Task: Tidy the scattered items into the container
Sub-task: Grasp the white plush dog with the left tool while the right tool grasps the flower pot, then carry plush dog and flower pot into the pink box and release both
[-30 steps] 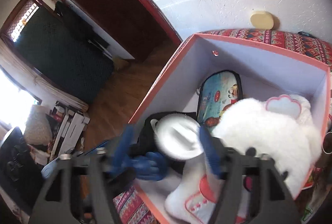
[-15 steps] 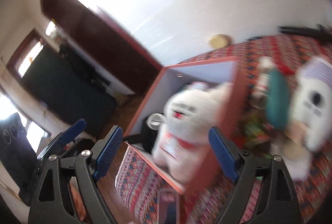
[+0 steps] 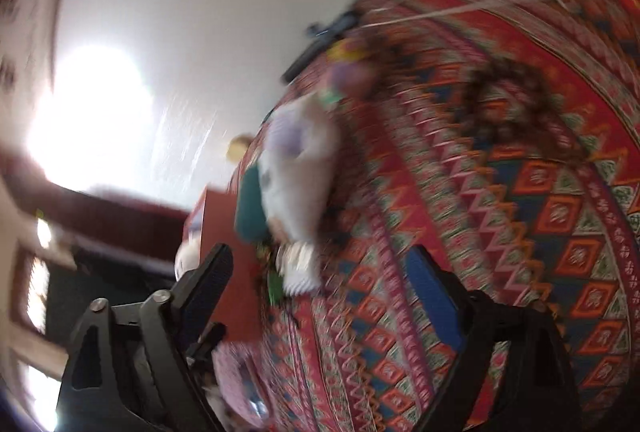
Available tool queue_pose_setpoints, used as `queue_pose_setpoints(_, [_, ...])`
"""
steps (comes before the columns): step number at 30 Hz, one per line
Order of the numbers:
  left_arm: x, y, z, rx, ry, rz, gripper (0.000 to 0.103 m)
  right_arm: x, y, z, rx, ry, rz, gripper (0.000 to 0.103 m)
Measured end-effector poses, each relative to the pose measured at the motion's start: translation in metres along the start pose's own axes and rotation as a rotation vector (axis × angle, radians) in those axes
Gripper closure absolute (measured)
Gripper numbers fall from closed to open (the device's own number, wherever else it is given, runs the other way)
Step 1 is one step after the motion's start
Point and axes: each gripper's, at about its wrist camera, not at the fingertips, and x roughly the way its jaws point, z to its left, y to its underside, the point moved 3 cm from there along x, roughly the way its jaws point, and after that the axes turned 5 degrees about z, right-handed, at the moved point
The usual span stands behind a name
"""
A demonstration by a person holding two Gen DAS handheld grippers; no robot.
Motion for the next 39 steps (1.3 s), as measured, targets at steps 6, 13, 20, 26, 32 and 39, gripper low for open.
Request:
queue_pose_setpoints(6, [0.055, -0.043, -0.015, 0.03, -0.09, 0.034, 0.021, 0.042, -0.07, -0.027, 0.144, -0.117, -0.02, 0.001])
queue_pose_setpoints(13, [0.129, -0.072, -0.018, 0.044, -0.125, 0.076, 0.021, 0.135, -0.138, -0.025, 0.15, -0.094, 0.018, 0.001])
queue_pose_setpoints(20, [0.184, -0.107, -0.017, 0.082, -0.188, 0.065, 0.0, 0.212, -0.183, -0.026, 0.175, -0.03, 0.019, 0.001])
queue_pose_setpoints(26, [0.2, -0.103, 0.01, 0.015, -0.196, 0.093, 0.04, 0.212, -0.175, -0.028, 0.144, -0.014, 0.018, 0.044])
queue_pose_setpoints(32, [0.125, -0.067, 0.001, -0.057, -0.096, 0.056, 0.043, 0.152, -0.116, -0.027, 0.103, -0.062, 0.02, 0.044])
queue_pose_setpoints(39, [0.029, 0.006, -0.037, -0.077, 0.002, 0.034, 0.043, 0.067, -0.031, 0.004, 0.003, -0.046, 0.011, 0.044])
